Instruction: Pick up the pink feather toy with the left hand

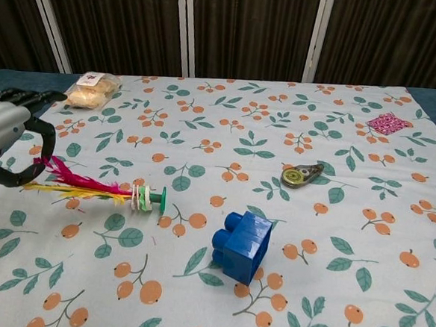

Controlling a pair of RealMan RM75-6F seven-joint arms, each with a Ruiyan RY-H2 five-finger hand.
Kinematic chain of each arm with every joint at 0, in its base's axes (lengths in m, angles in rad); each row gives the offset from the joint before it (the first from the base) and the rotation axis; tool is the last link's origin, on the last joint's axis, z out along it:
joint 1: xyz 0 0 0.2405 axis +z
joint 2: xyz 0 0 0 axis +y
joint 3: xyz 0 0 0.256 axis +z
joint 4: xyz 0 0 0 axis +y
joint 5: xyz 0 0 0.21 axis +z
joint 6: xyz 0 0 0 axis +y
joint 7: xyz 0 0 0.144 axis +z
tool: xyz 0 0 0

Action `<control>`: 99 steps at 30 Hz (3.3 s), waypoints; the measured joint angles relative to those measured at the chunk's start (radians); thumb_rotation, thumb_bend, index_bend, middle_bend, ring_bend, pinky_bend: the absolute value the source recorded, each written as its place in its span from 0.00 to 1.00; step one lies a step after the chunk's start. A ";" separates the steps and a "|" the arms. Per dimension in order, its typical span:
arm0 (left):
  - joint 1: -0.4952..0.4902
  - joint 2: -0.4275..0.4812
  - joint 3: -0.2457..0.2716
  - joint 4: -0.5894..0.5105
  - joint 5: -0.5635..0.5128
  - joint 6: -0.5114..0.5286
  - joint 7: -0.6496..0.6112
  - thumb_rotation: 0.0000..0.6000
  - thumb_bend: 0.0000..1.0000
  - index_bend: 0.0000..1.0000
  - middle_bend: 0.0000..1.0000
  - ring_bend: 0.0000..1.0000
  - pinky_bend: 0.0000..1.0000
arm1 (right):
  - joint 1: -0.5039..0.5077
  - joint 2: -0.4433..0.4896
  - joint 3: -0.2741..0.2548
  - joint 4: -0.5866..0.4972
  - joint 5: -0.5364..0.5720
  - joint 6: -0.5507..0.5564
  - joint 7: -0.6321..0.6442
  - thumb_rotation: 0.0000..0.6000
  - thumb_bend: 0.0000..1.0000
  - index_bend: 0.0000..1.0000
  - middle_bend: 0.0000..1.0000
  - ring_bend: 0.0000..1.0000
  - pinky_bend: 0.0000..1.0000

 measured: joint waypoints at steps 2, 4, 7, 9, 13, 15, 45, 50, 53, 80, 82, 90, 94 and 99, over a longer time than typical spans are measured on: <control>-0.013 0.031 -0.012 -0.037 0.014 0.006 0.019 1.00 0.53 0.60 0.00 0.00 0.00 | 0.000 -0.001 0.000 0.000 -0.001 0.001 -0.001 1.00 0.09 0.00 0.00 0.00 0.00; -0.027 0.061 -0.027 -0.075 0.023 0.009 0.041 1.00 0.53 0.60 0.00 0.00 0.00 | -0.001 -0.001 0.000 0.001 -0.002 0.002 -0.003 1.00 0.09 0.00 0.00 0.00 0.00; -0.049 0.101 -0.054 -0.125 0.029 0.009 0.074 1.00 0.53 0.61 0.00 0.00 0.00 | -0.001 -0.001 0.000 0.000 -0.002 0.002 -0.003 1.00 0.09 0.00 0.00 0.00 0.00; -0.061 0.121 -0.068 -0.148 0.030 0.008 0.091 1.00 0.53 0.61 0.00 0.00 0.00 | -0.001 -0.001 0.000 0.001 -0.001 0.002 -0.003 1.00 0.09 0.00 0.00 0.00 0.00; -0.085 0.154 -0.097 -0.200 0.020 0.001 0.130 1.00 0.53 0.61 0.00 0.00 0.00 | 0.000 -0.002 0.001 0.001 0.000 0.001 -0.004 1.00 0.09 0.00 0.00 0.00 0.00; -0.094 0.165 -0.107 -0.220 0.012 -0.004 0.146 1.00 0.53 0.62 0.00 0.00 0.00 | -0.001 -0.002 0.001 0.001 -0.001 0.002 -0.005 1.00 0.09 0.00 0.00 0.00 0.00; -0.164 0.240 -0.057 -0.300 0.015 -0.069 0.227 1.00 0.52 0.62 0.00 0.00 0.00 | -0.001 -0.002 0.001 0.002 -0.002 0.004 -0.006 1.00 0.09 0.00 0.00 0.00 0.00; -0.171 0.238 -0.046 -0.303 0.014 -0.079 0.238 1.00 0.52 0.62 0.00 0.00 0.00 | -0.001 -0.002 0.001 0.003 -0.002 0.004 -0.005 1.00 0.09 0.00 0.00 0.00 0.00; -0.178 0.234 -0.043 -0.306 0.012 -0.085 0.245 1.00 0.50 0.62 0.00 0.00 0.00 | -0.001 -0.002 0.002 0.003 -0.003 0.004 -0.005 1.00 0.09 0.00 0.00 0.00 0.00; -0.217 0.178 -0.025 -0.315 0.019 -0.080 0.323 1.00 0.39 0.01 0.00 0.00 0.00 | -0.001 -0.001 0.002 0.001 -0.002 0.004 0.000 1.00 0.09 0.00 0.00 0.00 0.00; -0.220 0.175 -0.029 -0.317 0.021 -0.076 0.327 1.00 0.38 0.00 0.00 0.00 0.00 | -0.001 -0.001 0.002 0.001 -0.003 0.004 0.001 1.00 0.09 0.00 0.00 0.00 0.00; -0.216 0.190 -0.060 -0.368 0.017 -0.034 0.314 1.00 0.35 0.00 0.00 0.00 0.00 | -0.001 0.000 0.003 0.005 0.000 0.005 0.004 1.00 0.09 0.00 0.00 0.00 0.00; -0.188 0.234 -0.073 -0.425 0.014 0.018 0.273 1.00 0.32 0.00 0.00 0.00 0.00 | -0.001 -0.001 0.003 0.007 -0.001 0.005 -0.001 1.00 0.09 0.00 0.00 0.00 0.00; -0.108 0.325 -0.057 -0.488 0.026 0.106 0.163 1.00 0.28 0.00 0.00 0.00 0.00 | -0.002 -0.003 0.002 0.006 -0.002 0.005 -0.010 1.00 0.09 0.00 0.00 0.00 0.00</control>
